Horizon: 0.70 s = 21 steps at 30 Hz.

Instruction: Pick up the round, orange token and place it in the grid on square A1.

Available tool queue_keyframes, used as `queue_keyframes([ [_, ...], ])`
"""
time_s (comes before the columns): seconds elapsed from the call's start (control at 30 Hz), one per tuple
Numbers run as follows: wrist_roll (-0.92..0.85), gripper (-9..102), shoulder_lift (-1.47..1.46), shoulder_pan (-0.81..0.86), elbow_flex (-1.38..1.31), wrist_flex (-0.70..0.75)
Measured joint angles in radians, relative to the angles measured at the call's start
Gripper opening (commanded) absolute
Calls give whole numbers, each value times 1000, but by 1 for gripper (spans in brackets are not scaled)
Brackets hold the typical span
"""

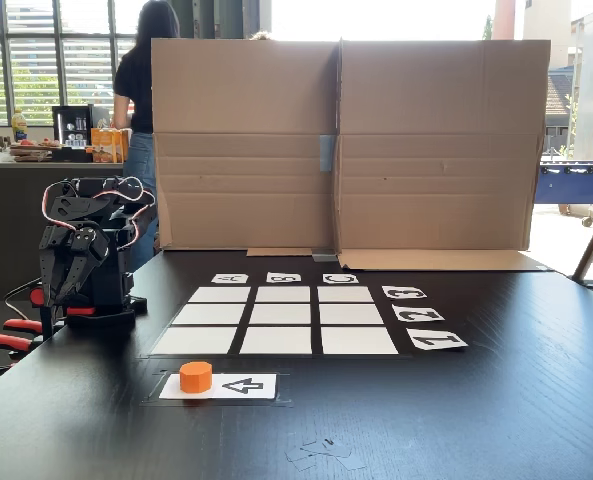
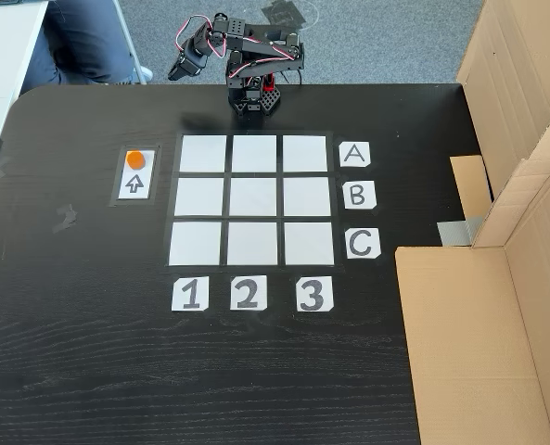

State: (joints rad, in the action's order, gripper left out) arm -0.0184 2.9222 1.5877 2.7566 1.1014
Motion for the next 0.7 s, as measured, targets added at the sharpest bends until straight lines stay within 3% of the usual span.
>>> queue_keyframes([
  [0.07,0,6,95,5,110,-97],
  [0.2,0,6,127,12,235,-149],
  [0.7,0,7,94,14,196,-146],
])
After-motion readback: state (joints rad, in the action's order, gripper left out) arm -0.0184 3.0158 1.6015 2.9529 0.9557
